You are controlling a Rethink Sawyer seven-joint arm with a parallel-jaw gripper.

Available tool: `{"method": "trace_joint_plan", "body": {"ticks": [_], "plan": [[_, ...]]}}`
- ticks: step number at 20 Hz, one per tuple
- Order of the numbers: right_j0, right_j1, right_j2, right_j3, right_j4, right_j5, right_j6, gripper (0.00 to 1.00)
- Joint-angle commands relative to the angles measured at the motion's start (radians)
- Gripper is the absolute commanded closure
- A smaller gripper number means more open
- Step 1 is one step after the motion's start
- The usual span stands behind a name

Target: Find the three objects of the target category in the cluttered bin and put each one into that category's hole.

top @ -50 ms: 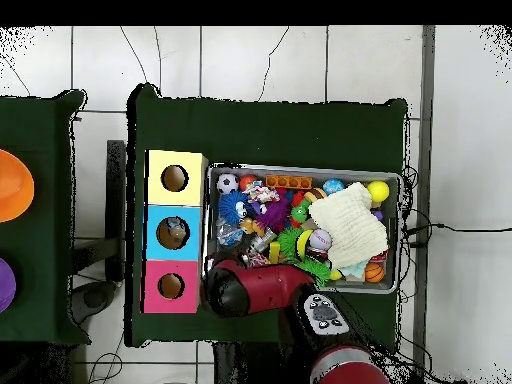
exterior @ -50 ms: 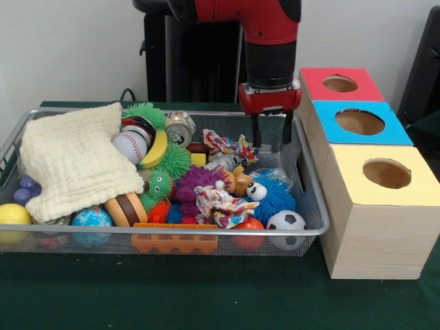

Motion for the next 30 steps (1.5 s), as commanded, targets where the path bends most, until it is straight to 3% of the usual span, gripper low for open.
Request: {"method": "trace_joint_plan", "body": {"ticks": [1, 9, 18, 30], "plan": [[0.026, 0.058, -0.015, -0.020, 0.083, -0.086, 0.241, 0.00], [0.044, 0.127, -0.039, -0.043, 0.108, -0.173, 0.222, 0.00], [0.083, 0.258, -0.075, -0.128, 0.140, -0.288, 0.206, 0.00], [0.071, 0.287, -0.059, -0.129, 0.150, -0.327, 0.201, 0.00]]}}
